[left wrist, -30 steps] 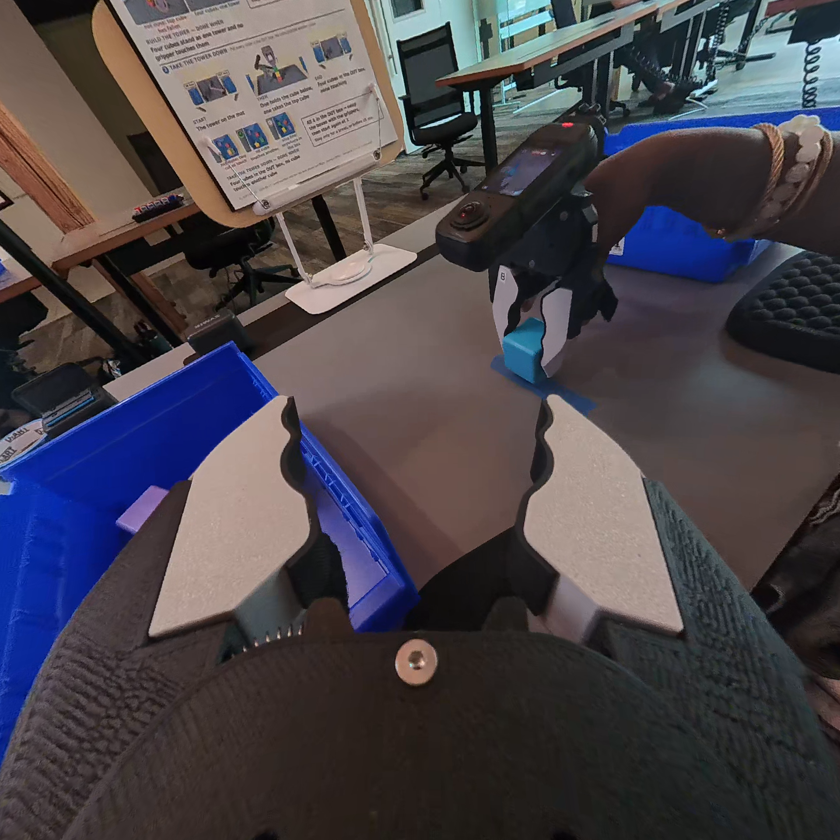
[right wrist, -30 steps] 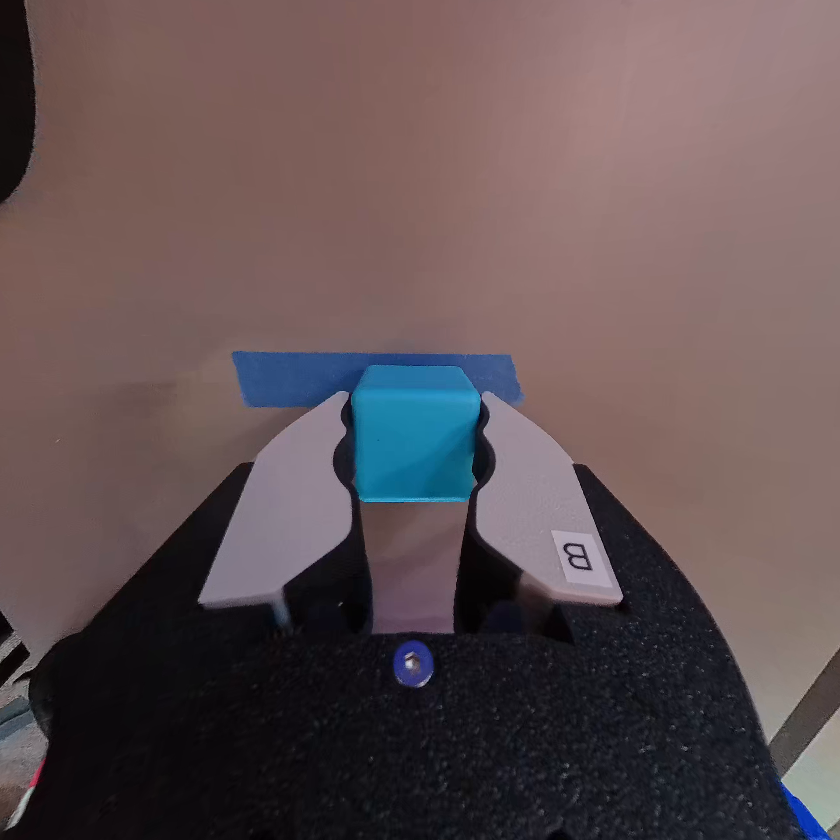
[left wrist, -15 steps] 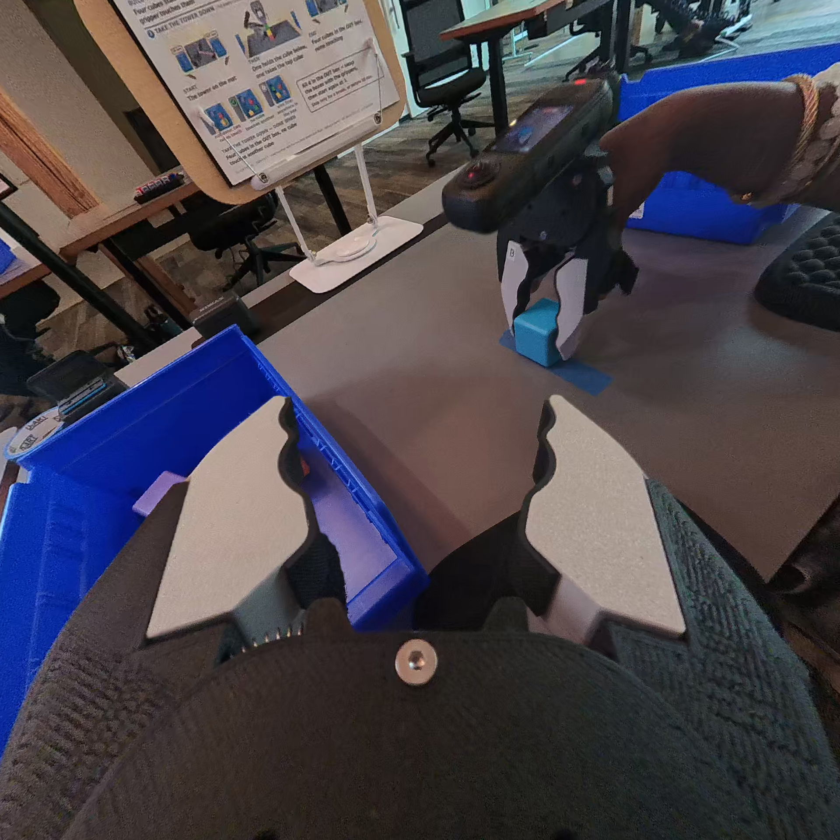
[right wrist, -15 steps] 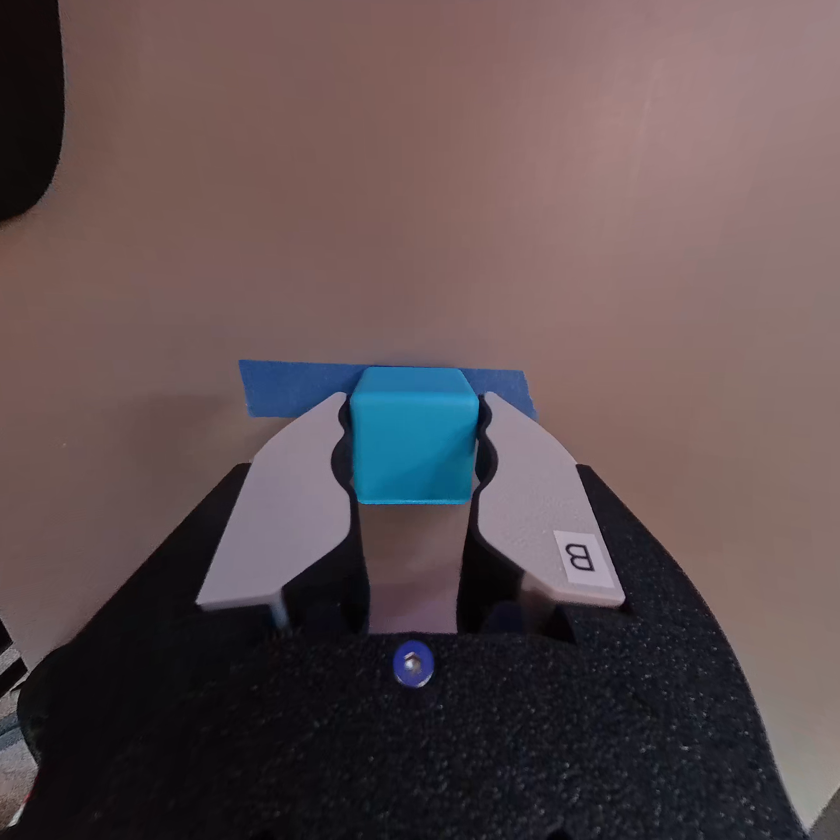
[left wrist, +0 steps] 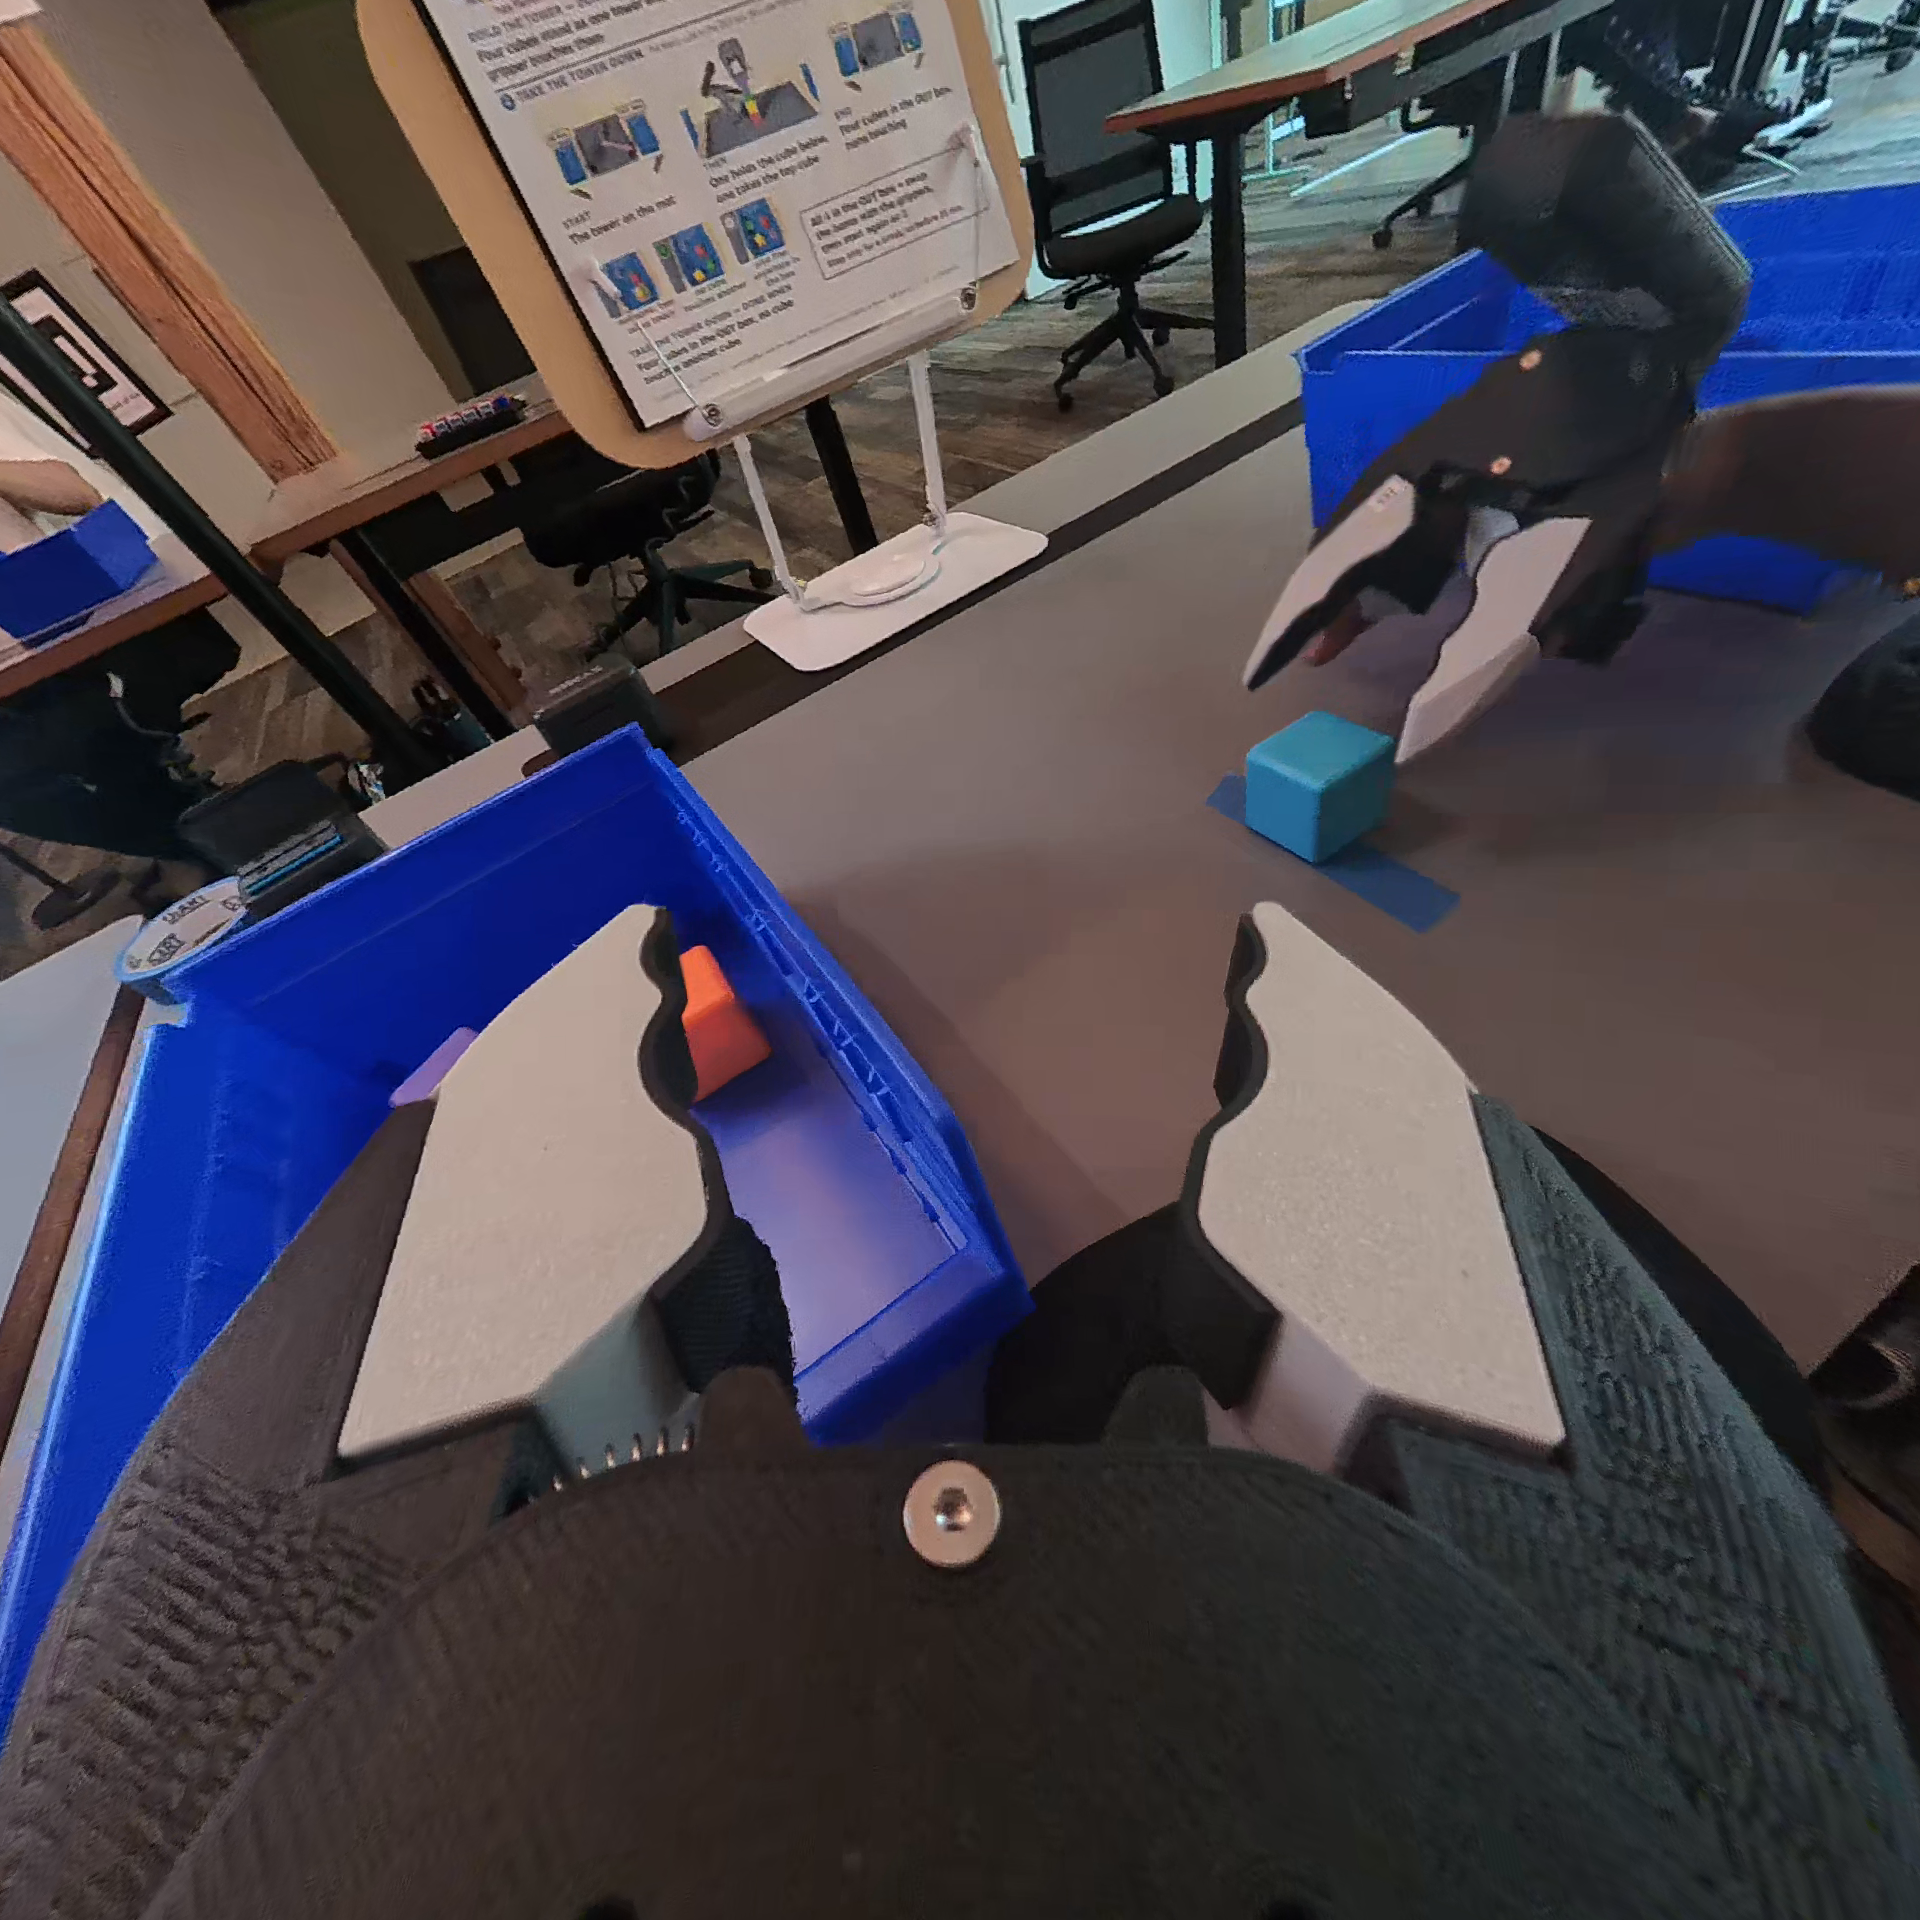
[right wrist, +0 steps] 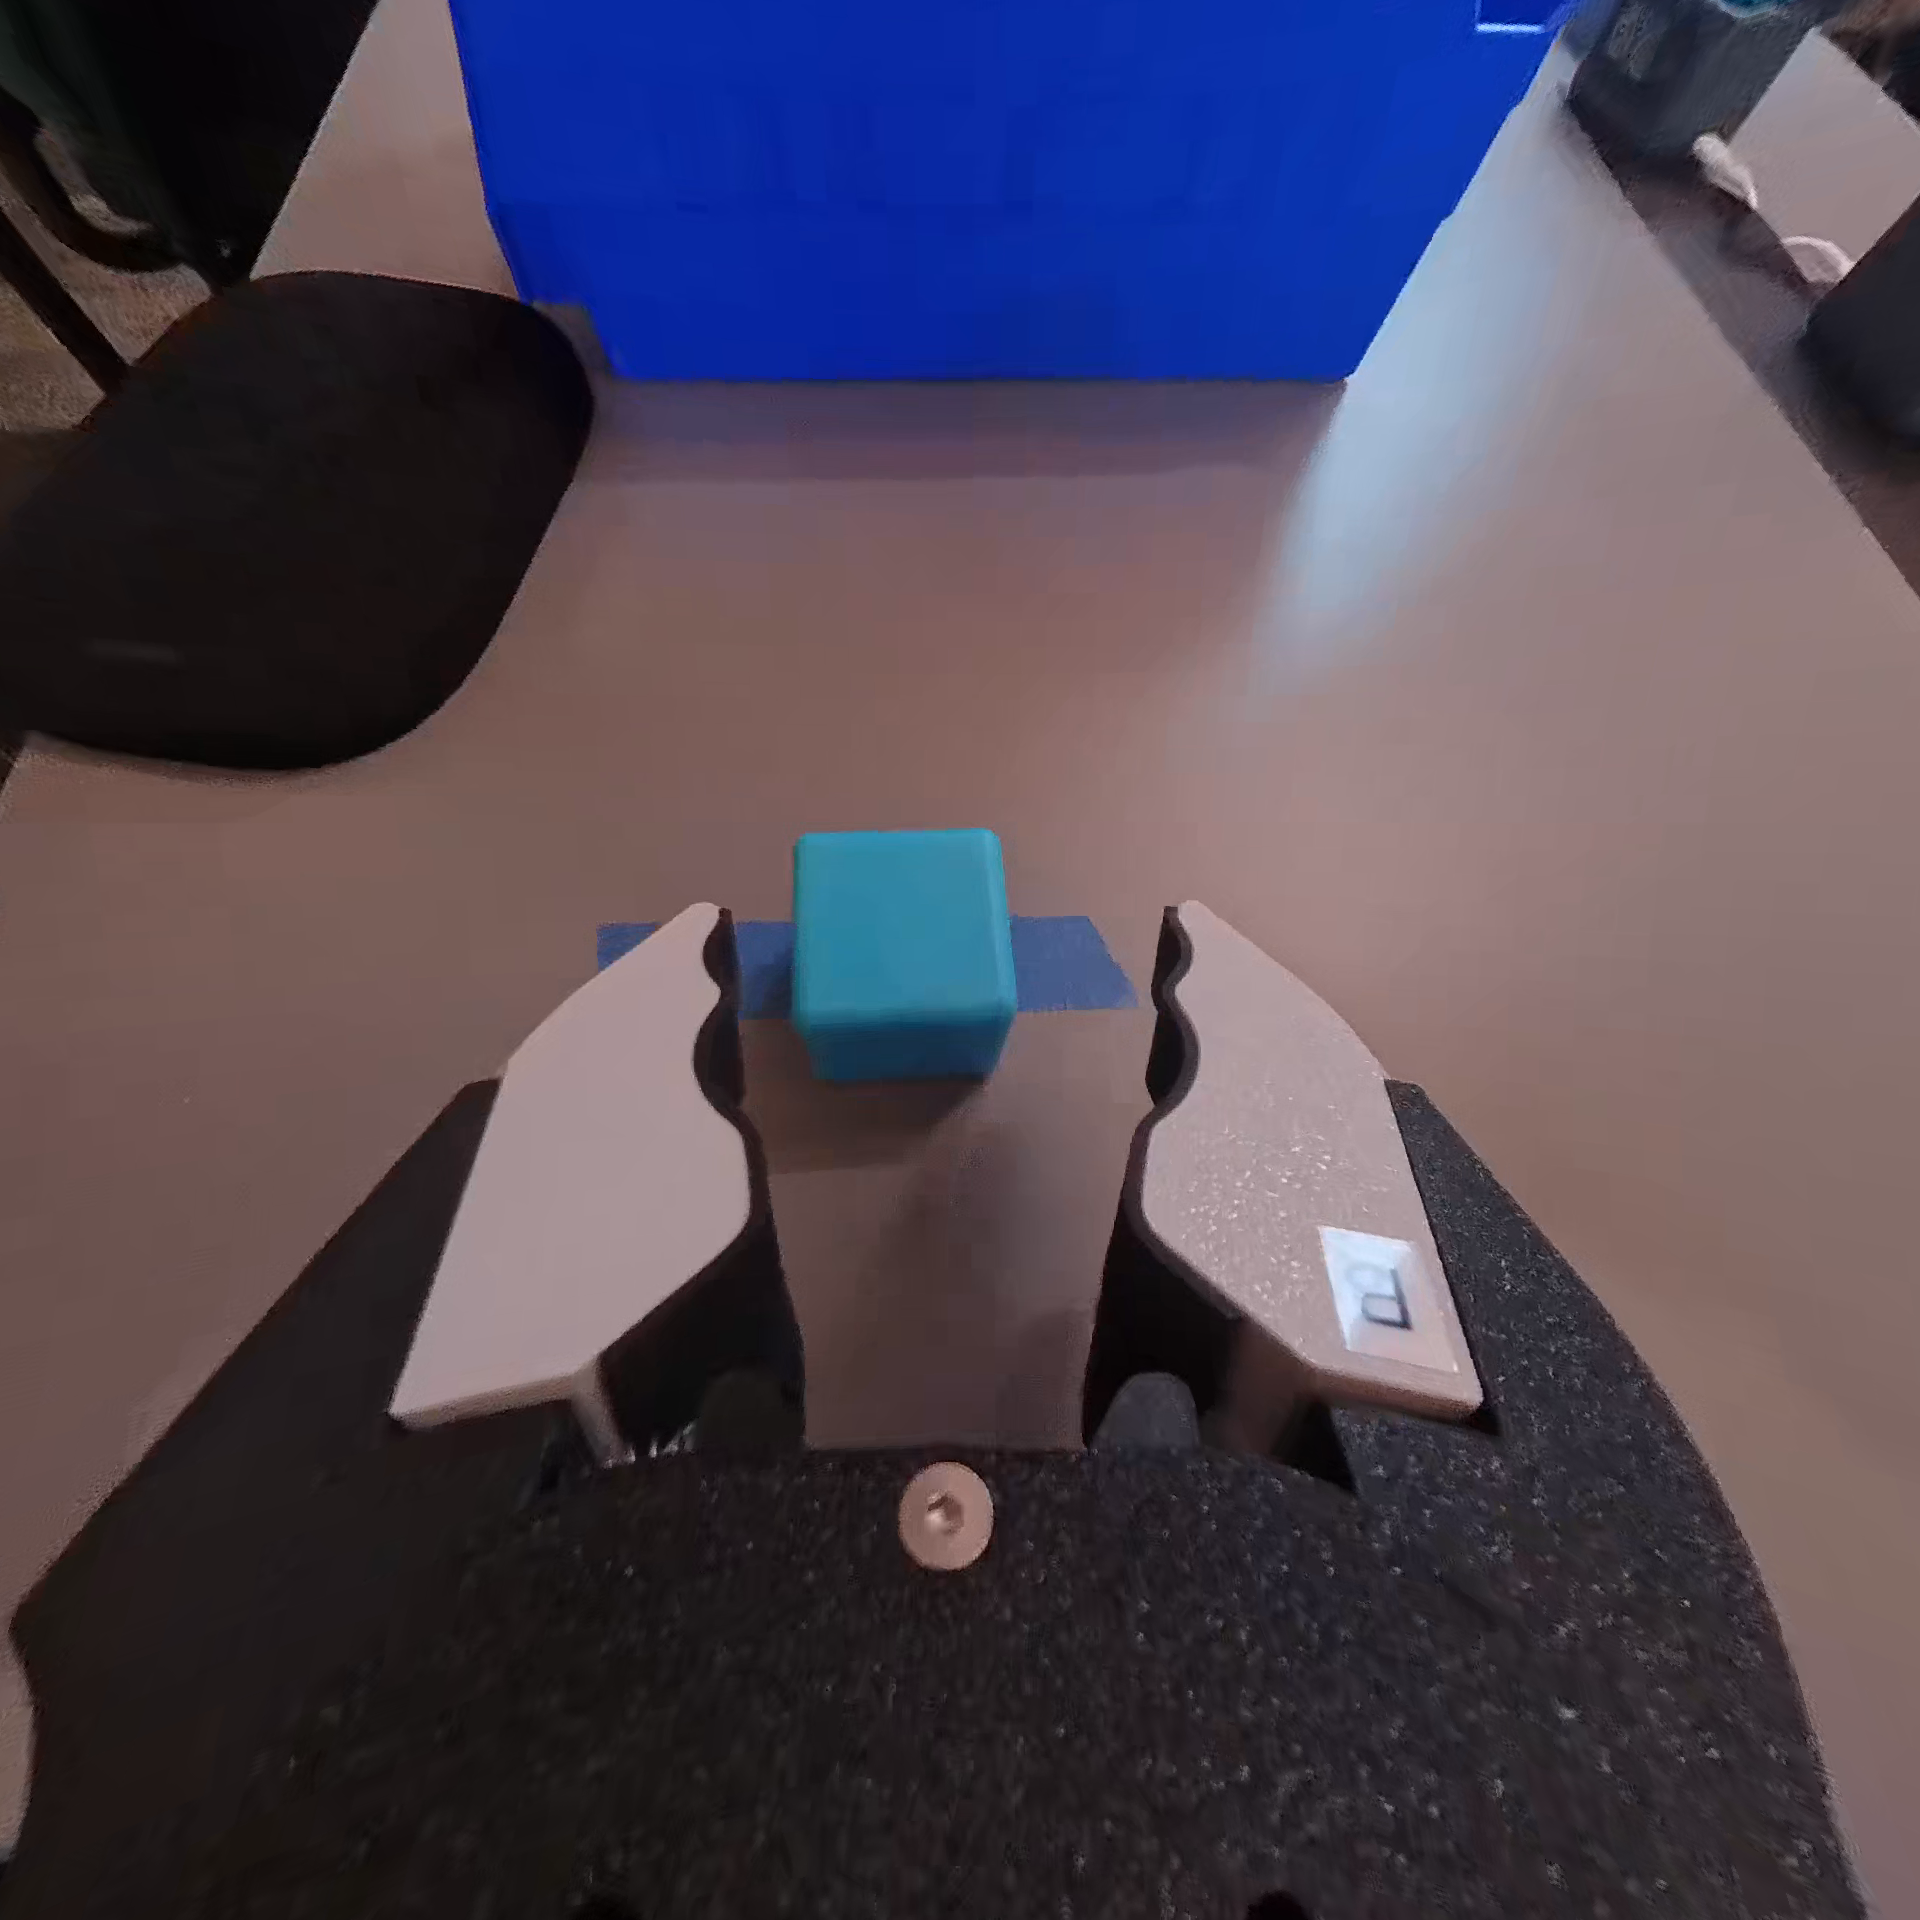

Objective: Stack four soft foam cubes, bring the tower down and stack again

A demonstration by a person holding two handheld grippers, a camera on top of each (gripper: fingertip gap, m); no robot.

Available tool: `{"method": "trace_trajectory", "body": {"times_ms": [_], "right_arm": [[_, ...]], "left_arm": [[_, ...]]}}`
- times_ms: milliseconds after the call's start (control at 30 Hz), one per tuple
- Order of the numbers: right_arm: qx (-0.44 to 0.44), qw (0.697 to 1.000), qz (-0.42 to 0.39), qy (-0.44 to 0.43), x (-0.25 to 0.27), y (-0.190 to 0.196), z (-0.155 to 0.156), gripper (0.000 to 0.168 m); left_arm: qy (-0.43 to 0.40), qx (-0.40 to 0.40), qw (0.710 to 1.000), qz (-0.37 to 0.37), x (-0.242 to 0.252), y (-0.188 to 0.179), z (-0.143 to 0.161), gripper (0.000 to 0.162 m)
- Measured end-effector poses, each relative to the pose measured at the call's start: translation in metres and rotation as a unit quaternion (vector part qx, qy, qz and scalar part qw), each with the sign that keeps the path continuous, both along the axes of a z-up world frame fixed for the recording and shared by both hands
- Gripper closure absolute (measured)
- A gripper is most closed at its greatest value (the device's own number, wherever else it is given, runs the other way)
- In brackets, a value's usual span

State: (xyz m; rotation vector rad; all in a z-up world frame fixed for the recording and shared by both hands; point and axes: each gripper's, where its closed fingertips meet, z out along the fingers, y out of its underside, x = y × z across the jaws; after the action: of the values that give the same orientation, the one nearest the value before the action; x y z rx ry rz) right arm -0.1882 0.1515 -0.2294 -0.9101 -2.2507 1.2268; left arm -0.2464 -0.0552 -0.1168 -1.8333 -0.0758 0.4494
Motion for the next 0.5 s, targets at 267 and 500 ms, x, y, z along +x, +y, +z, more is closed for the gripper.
{"method": "trace_trajectory", "body": {"times_ms": [267, 500], "right_arm": [[-0.001, 1.000, 0.018, -0.014, 0.005, -0.005, -0.027, 0.111], [0.007, 1.000, 0.023, -0.012, 0.007, -0.004, -0.028, 0.120]], "left_arm": [[-0.007, -0.036, 0.998, 0.042, -0.023, -0.009, -0.004, 0.073], [-0.042, -0.212, 0.974, 0.071, -0.099, -0.041, -0.034, 0.092]]}}
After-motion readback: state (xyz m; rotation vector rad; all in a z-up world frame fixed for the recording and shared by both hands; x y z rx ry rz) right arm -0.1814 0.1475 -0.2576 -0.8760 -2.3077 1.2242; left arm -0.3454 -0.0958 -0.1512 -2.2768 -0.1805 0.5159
